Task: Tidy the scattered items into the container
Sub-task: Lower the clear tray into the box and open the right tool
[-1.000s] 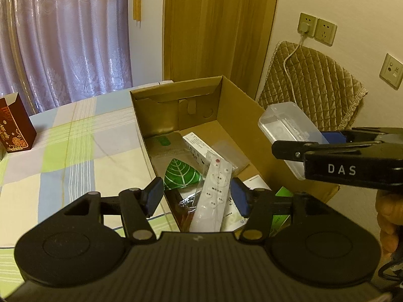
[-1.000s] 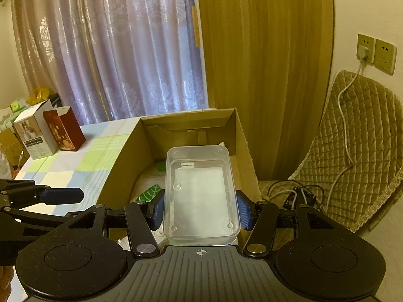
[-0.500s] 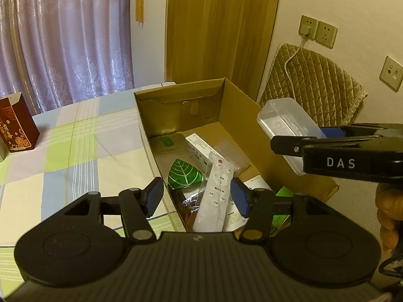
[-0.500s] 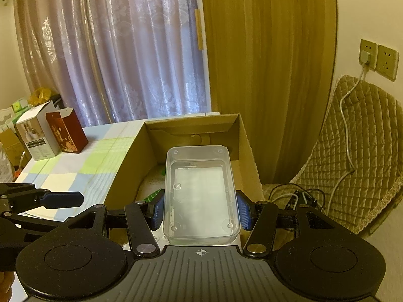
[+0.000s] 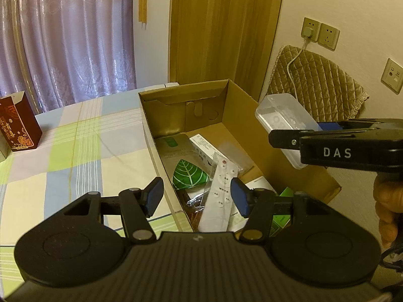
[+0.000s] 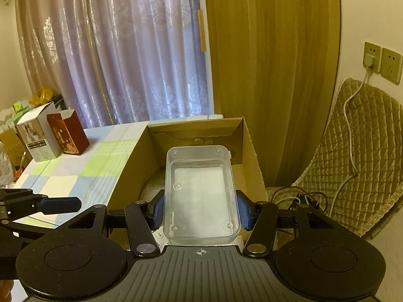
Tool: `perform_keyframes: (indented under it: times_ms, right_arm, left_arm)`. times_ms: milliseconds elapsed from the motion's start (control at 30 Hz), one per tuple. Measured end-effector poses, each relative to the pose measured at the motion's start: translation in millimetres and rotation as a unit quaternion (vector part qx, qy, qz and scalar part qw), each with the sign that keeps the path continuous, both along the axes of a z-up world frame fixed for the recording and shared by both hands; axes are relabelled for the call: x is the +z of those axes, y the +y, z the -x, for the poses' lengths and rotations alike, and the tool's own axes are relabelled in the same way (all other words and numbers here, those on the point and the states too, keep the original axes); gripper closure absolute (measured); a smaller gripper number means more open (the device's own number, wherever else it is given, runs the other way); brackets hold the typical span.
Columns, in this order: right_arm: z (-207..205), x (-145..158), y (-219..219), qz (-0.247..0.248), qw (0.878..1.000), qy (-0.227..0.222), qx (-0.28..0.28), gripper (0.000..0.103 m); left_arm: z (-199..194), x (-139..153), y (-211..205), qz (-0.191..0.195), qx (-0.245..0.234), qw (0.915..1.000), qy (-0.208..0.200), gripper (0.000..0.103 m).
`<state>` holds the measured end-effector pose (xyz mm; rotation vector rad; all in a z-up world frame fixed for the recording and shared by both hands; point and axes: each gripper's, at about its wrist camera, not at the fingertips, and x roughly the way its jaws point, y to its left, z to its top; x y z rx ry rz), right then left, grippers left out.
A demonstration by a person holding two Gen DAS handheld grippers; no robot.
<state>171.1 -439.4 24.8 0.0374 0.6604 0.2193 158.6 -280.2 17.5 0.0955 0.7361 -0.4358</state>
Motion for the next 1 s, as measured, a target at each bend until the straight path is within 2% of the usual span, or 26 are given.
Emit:
perform_keyframes:
  times_ms: [1000]
  right_arm:
    - [-9.3, -7.6, 11.9, 0.004, 1.000, 0.005, 0.007, 0.045]
  left_arm:
    - [-6.0, -3.2, 10.3, 0.000, 0.011, 0.9999, 0.003, 0.049]
